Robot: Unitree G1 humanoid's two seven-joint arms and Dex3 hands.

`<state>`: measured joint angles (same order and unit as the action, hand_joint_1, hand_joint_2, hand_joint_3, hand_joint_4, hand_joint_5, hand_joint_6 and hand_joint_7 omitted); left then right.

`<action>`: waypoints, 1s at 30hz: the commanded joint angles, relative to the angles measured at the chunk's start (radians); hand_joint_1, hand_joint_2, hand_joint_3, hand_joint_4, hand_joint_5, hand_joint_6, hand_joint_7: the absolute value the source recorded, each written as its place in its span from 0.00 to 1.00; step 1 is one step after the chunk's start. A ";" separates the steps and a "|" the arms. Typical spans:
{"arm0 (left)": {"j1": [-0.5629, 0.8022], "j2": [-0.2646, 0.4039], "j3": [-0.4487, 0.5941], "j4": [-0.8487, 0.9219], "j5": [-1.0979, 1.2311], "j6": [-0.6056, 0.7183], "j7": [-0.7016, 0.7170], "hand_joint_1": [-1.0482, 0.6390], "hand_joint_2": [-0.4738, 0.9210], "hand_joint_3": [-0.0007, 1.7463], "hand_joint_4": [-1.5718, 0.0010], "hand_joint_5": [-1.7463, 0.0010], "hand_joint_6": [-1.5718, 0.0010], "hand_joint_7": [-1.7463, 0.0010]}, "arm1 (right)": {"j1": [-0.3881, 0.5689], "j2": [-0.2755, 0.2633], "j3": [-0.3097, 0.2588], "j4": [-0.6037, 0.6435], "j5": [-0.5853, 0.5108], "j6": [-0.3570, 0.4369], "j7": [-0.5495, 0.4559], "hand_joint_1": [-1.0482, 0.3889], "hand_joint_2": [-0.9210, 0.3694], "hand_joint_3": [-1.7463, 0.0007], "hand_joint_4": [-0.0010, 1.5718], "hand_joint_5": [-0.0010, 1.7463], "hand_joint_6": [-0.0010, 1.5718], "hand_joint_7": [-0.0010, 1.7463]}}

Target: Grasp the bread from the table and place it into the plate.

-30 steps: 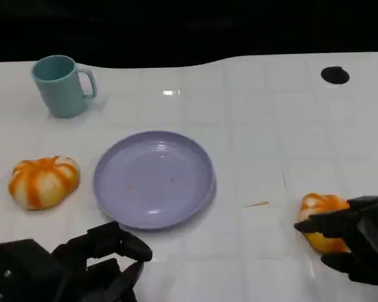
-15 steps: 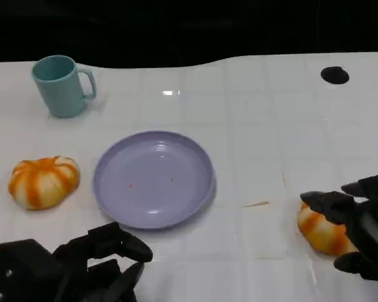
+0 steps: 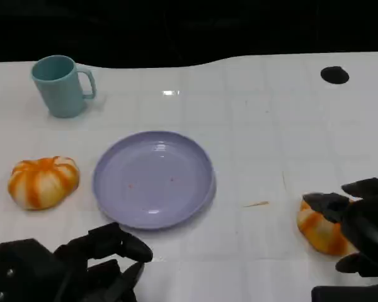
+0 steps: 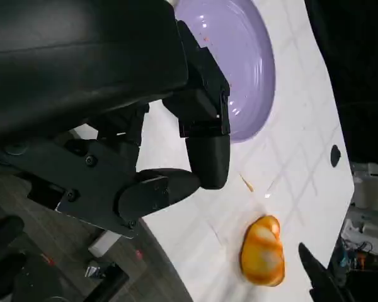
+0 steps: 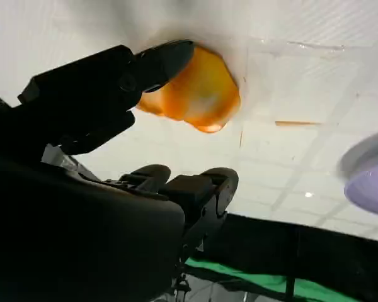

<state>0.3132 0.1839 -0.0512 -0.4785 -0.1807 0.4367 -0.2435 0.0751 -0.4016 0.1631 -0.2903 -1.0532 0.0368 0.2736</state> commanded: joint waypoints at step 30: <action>0.024 -0.005 -0.003 -0.059 0.002 0.029 0.013 0.44 0.89 0.39 0.58 0.00 0.58 0.29 | -0.356 0.055 0.132 0.579 0.196 0.098 -0.222 0.52 0.01 0.99 0.59 0.26 0.65 0.07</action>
<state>0.3272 0.1748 -0.0545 -0.5246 -0.1822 0.4612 -0.2421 -0.2689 -0.3527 0.3155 0.2589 -0.8903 0.1438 0.1227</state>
